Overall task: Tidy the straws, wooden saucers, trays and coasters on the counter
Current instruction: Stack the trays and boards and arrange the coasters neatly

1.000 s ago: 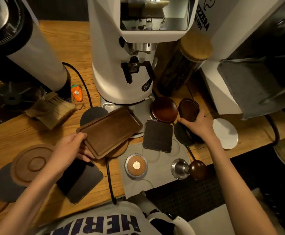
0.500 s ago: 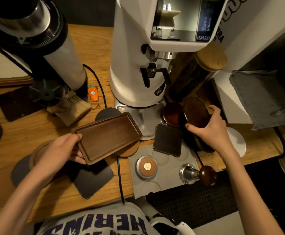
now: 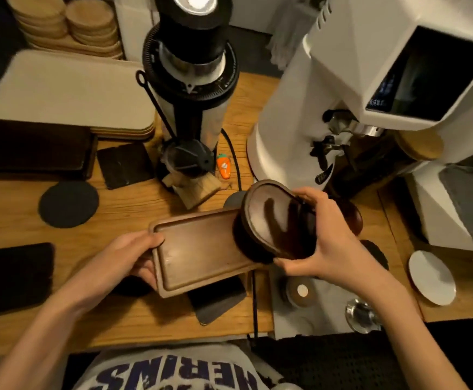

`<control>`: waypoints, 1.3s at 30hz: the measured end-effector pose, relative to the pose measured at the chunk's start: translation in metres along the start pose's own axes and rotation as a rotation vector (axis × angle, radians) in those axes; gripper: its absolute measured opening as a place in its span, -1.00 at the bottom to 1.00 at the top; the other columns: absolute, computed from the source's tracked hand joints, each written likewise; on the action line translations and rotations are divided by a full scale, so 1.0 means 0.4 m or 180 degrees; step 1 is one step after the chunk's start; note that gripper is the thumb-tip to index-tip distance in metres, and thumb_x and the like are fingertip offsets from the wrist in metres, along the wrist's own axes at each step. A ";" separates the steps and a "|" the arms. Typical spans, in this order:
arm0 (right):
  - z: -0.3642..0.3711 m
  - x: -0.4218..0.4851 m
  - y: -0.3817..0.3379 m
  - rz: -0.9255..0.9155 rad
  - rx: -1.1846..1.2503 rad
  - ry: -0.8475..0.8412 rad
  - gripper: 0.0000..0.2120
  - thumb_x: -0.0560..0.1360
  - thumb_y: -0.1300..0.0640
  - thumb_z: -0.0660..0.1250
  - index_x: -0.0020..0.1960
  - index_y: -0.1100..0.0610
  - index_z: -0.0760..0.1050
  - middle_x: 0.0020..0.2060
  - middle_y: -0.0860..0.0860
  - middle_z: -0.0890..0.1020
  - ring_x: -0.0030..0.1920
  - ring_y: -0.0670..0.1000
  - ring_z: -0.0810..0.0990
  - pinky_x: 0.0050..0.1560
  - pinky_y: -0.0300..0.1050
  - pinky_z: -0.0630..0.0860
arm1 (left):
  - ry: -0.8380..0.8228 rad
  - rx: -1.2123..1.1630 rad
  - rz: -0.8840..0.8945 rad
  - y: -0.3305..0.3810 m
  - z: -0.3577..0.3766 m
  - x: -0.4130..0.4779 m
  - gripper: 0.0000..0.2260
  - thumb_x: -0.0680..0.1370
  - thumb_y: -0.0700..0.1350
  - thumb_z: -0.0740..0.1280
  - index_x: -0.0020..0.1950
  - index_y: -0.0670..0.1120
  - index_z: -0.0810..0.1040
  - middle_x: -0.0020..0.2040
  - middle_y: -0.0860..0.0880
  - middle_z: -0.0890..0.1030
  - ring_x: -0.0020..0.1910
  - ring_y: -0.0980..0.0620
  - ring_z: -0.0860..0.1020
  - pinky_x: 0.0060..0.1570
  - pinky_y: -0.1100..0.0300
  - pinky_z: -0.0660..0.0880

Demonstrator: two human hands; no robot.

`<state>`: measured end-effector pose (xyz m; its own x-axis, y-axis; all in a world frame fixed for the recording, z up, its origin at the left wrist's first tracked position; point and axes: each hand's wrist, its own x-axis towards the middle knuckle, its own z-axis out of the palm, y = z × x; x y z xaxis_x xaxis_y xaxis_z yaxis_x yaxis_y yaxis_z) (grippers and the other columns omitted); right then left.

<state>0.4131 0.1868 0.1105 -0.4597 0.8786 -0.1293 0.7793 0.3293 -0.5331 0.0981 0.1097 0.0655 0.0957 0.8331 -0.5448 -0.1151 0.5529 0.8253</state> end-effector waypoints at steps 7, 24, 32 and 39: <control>0.077 0.062 -0.246 -0.0626 -0.0161 -0.0626 -0.05 0.14 -0.26 0.51 0.37 -0.36 0.03 0.18 -0.59 0.10 0.27 -0.26 0.21 0.23 -0.33 0.28 | -0.0245 0.0187 -0.0030 -0.021 -0.176 -0.088 -0.74 0.56 -0.03 0.21 0.03 -0.19 0.57 -0.34 -0.08 0.66 -0.41 0.02 0.61 -0.38 0.23 0.58; 0.351 0.164 -0.658 -0.1587 -0.0744 -0.1496 -0.05 0.28 -0.20 0.52 0.48 -0.16 0.04 0.39 -0.20 0.24 0.39 -0.13 0.14 0.40 -0.17 0.13 | -0.0009 0.0058 -0.0125 -0.119 -0.537 -0.256 -0.72 0.41 0.19 0.22 0.01 0.30 0.66 -0.10 0.22 0.69 -0.16 0.34 0.61 -0.25 0.41 0.47; 0.403 0.193 -0.707 -0.1642 -0.0534 -0.1486 -0.09 0.32 -0.36 0.44 0.51 -0.26 0.02 0.47 -0.26 0.17 0.49 -0.16 0.06 0.53 0.13 0.01 | 0.0207 -0.0221 -0.0247 -0.172 -0.631 -0.297 -0.43 0.29 0.36 0.44 0.19 0.08 0.61 0.09 0.06 0.68 0.11 0.15 0.60 0.25 0.04 0.39; 0.378 0.201 -0.713 -0.1792 -0.0698 -0.1311 -0.05 0.30 -0.46 0.39 0.53 -0.25 0.01 0.50 -0.27 0.15 0.52 -0.20 0.03 0.54 -0.05 -0.05 | 0.0084 -0.0206 -0.0029 -0.148 -0.637 -0.287 -0.32 0.24 0.33 0.39 0.28 0.04 0.58 0.19 -0.08 0.63 0.19 -0.02 0.58 0.31 -0.16 0.38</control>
<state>0.0895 0.1113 0.1258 -0.9051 0.3685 -0.2120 0.4251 0.7924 -0.4374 -0.1581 -0.0147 0.0411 0.0710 0.8278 -0.5566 -0.1781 0.5595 0.8094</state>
